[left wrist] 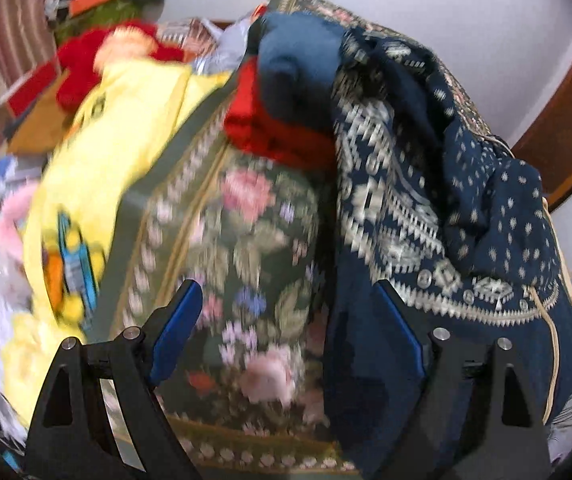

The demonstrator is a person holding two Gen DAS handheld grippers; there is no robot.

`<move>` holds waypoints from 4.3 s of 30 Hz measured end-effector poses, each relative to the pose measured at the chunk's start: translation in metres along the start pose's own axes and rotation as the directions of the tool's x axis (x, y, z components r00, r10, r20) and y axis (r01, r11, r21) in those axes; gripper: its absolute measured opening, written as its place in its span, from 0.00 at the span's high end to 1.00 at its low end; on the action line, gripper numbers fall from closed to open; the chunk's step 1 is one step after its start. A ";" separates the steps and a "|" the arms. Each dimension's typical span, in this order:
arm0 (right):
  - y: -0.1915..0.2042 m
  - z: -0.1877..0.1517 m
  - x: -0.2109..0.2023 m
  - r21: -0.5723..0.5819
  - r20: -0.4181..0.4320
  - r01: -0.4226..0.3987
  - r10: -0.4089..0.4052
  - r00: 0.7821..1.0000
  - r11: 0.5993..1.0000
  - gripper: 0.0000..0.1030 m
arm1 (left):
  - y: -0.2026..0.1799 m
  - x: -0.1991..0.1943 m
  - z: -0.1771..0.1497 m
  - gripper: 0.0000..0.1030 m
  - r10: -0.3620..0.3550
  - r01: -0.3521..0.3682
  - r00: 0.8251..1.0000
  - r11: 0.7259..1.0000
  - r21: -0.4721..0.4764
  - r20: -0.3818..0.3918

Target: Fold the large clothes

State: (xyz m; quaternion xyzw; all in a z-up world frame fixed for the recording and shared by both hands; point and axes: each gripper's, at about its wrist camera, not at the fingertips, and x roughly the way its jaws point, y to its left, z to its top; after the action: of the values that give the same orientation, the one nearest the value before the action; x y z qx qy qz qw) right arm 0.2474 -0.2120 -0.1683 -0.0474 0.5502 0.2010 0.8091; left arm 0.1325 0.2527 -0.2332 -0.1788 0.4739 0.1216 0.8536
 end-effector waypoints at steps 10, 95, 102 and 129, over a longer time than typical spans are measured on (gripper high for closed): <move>0.002 -0.033 0.003 0.025 -0.064 -0.050 0.052 0.997 0.998 0.31 | 0.005 0.023 -0.062 0.17 -0.255 0.234 0.956 0.961 -0.150 -0.142; 0.018 0.095 0.028 -0.054 0.104 -0.073 0.079 0.991 0.996 0.33 | -0.118 0.018 0.065 0.33 -0.052 0.041 0.998 0.961 0.272 0.033; 0.046 0.070 0.041 -0.095 0.049 -0.120 0.125 0.991 0.988 0.33 | -0.146 0.028 0.038 0.33 -0.076 0.080 0.997 0.946 0.314 -0.023; 0.099 0.111 0.084 -0.224 0.110 0.051 -0.027 0.994 0.973 0.33 | -0.203 0.069 0.078 0.23 0.129 -0.232 0.965 0.830 0.507 0.230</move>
State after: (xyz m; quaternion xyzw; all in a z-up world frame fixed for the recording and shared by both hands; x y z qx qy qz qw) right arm 0.3334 -0.0656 -0.1873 -0.1393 0.4791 0.2484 0.8303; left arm 0.3046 0.1037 -0.2157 0.1216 0.4220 0.0829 0.8946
